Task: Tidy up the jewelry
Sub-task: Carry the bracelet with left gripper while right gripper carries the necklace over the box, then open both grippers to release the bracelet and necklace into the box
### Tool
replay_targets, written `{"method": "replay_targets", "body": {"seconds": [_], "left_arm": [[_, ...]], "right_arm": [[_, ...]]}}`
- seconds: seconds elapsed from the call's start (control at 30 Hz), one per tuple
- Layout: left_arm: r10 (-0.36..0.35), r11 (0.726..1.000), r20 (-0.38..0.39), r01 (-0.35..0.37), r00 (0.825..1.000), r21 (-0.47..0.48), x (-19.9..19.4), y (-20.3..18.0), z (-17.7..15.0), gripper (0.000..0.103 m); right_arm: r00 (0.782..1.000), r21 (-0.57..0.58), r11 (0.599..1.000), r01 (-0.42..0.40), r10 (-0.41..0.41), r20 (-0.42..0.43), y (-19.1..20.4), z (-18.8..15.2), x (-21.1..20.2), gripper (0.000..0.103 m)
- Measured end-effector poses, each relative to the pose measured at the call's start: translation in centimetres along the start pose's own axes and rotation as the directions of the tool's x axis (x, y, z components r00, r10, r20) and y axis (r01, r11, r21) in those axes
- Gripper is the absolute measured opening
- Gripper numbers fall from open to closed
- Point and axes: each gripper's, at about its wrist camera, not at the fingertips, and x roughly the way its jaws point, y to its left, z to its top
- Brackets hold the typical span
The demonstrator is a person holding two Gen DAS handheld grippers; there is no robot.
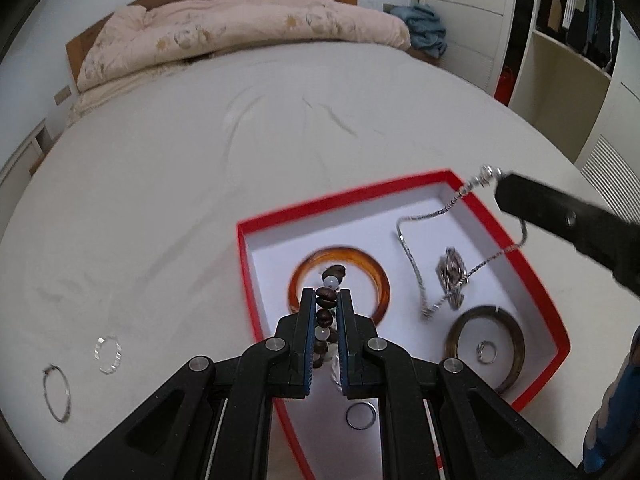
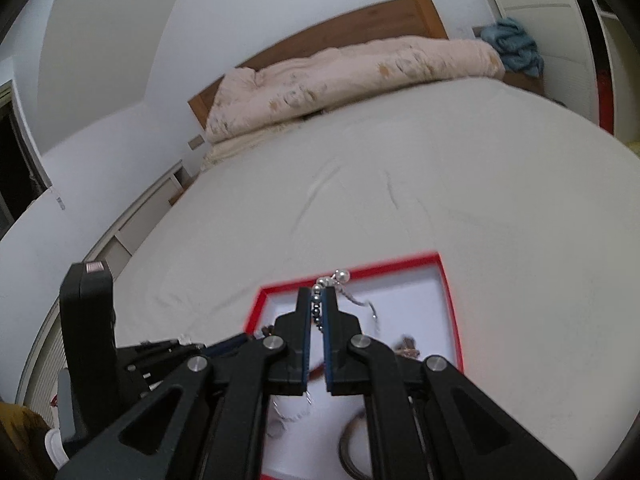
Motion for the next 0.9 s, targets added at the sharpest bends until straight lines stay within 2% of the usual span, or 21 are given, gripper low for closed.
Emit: {"method": "replay_targets", "body": {"seconds": [0.23, 0.3, 0.37, 0.43, 0.47, 0.77, 0.9], "left_arm": [[-0.012, 1.000, -0.060, 0.012, 0.998, -0.003, 1.6, -0.6, -1.5, 0.010], [-0.007, 1.000, -0.066, 0.006, 0.998, -0.010, 1.9, -0.4, -1.4, 0.010], [-0.005, 1.000, -0.072, 0.004, 0.997, -0.017, 1.9, -0.3, -1.5, 0.014], [-0.004, 1.000, -0.075, 0.002, 0.997, -0.028, 1.7, -0.1, -1.6, 0.033], [-0.002, 0.999, -0.070, 0.000, 0.998, -0.032, 1.5, 0.0, -1.7, 0.036], [0.008, 0.999, -0.051, -0.010, 0.999, -0.033, -1.2, -0.2, -2.8, 0.037], [0.012, 0.999, -0.027, -0.013, 1.000, -0.044, -3.9, -0.5, -3.4, 0.043]], "right_arm": [[0.995, 0.039, 0.999, 0.034, -0.030, -0.090, -1.9, -3.6, 0.5, 0.005], [0.993, 0.039, 0.998, 0.047, -0.043, -0.109, -2.2, -4.3, 0.5, 0.008], [0.991, 0.040, 0.998, 0.055, -0.050, -0.122, -2.3, -4.8, 0.5, 0.008], [0.989, 0.042, 0.997, 0.063, -0.057, -0.135, -2.4, -5.2, 0.4, 0.008], [0.988, 0.040, 0.997, 0.070, -0.063, -0.141, -2.4, -5.4, 0.3, 0.008], [0.983, 0.042, 0.992, 0.116, -0.109, -0.149, -2.2, -6.5, -2.6, 0.013], [0.982, 0.033, 0.990, 0.138, -0.132, -0.136, -1.6, -6.7, -5.0, 0.015]]}}
